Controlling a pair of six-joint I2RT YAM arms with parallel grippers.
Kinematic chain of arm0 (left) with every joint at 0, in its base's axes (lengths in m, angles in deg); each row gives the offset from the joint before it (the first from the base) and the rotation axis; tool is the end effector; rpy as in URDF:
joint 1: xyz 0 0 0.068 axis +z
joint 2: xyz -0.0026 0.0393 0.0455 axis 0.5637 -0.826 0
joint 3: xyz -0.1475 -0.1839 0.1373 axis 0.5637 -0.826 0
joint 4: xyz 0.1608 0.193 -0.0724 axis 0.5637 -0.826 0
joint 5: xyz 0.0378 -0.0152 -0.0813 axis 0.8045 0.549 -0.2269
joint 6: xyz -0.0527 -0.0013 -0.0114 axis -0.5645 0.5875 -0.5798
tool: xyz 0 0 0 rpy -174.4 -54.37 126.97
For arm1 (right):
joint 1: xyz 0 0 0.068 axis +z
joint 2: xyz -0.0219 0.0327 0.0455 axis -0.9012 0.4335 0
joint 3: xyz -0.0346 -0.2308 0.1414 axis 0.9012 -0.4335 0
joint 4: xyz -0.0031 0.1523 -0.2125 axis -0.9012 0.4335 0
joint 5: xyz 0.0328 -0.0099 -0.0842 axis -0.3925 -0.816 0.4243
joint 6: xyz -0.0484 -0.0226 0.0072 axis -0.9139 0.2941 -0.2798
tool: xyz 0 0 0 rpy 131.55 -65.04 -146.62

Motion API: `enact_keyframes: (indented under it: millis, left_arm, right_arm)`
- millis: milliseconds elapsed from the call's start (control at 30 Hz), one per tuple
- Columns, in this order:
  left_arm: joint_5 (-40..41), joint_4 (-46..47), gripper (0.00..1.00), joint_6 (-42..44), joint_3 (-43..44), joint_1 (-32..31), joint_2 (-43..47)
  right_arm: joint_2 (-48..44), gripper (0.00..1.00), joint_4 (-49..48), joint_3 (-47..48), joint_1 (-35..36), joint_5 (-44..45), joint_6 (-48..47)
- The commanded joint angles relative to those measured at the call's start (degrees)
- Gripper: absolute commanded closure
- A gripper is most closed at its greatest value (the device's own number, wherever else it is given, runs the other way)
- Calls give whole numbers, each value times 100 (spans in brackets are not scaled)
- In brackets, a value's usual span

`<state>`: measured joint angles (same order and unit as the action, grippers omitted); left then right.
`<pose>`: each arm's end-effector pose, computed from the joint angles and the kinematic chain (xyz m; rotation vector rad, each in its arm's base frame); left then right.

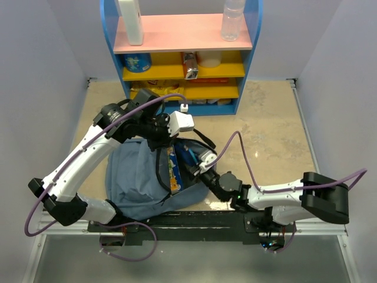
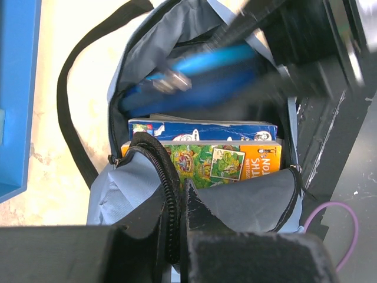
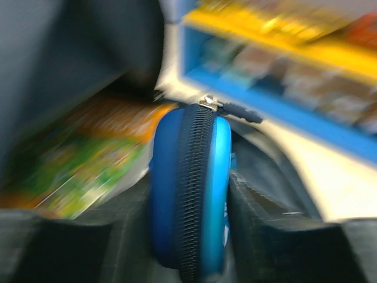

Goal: Pack the student bag
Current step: Place the stationery in the student bag.

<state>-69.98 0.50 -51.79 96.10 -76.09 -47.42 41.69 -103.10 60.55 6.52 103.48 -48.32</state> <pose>0.1769 -0.1714 0.4186 1.5030 2.0226 -0.4739 0.0991 0.2285 0.2227 -0.5024 1.4059 0.5520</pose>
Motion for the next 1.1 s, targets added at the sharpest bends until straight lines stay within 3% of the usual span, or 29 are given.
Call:
enact_keyframes:
  millis: [0, 33, 67, 233, 367, 467, 500, 567, 600, 700, 733, 767, 800, 867, 900, 967, 1000, 1067]
  left_arm:
    - [-476, 493, 100, -11, 531, -50, 10]
    - [-467, 475, 100, -3, 549, -50, 1]
    - [-449, 484, 100, -11, 532, -41, 10]
    - [-432, 519, 100, -11, 461, -50, 54]
    - [-554, 563, 100, -55, 461, -50, 63]
    - [-634, 554, 100, -64, 470, -49, 36]
    - [-643, 554, 100, -64, 470, -50, 36]
    - [-704, 554, 100, -47, 461, -50, 36]
    - [-739, 545, 97, -64, 452, -41, 19]
    - [-1081, 571, 87, -99, 391, -50, -69]
    - [-1334, 589, 71, -125, 382, -50, -104]
    - [-1476, 598, 63, -152, 391, -50, -200]
    - [-1617, 589, 55, -143, 417, -50, -262]
    - [-1916, 624, 47, -143, 443, -58, -402]
    - [-1952, 703, 36, -143, 470, -58, -455]
    - [-1961, 782, 27, -152, 487, -58, -587]
    - [-1891, 782, 13, -170, 601, -50, -640]
    - [-1584, 686, 1, -179, 794, -23, -710]
  right_arm:
    - [-320, 35, 1467, 22, 826, -169, 1041]
    - [-470, 6, 1912, 39, 871, -169, 1130]
    - [-637, 1, 2169, 82, 906, -204, 1226]
    - [-1997, 1, 3890, 697, 933, -258, 1359]
    - [-2432, 1, 4403, 1093, 933, 181, 1281]
    - [-2178, 19, 4509, 1216, 933, 271, 1166]
    - [-2107, 35, 4492, 1225, 933, 262, 1209]
    - [-1949, 54, 4483, 1243, 924, 174, 1306]
    - [-1931, 74, 4474, 1234, 924, 130, 1298]
    - [-1834, 84, 4491, 1208, 924, 191, 1324]
    - [-1834, 82, 4622, 1234, 924, 217, 1315]
    - [-1834, 78, 4650, 1269, 933, 226, 1324]
    - [-1912, 66, 4676, 1269, 933, 183, 1315]
    - [-2062, 62, 4676, 1191, 941, 43, 1342]
    - [-2219, 55, 4676, 1147, 950, -141, 1429]
    - [-2369, 50, 4694, 998, 994, -230, 1613]
    - [-2431, 46, 4703, 945, 1116, -239, 1797]
    - [-2379, 44, 4939, 996, 1292, -117, 1991]
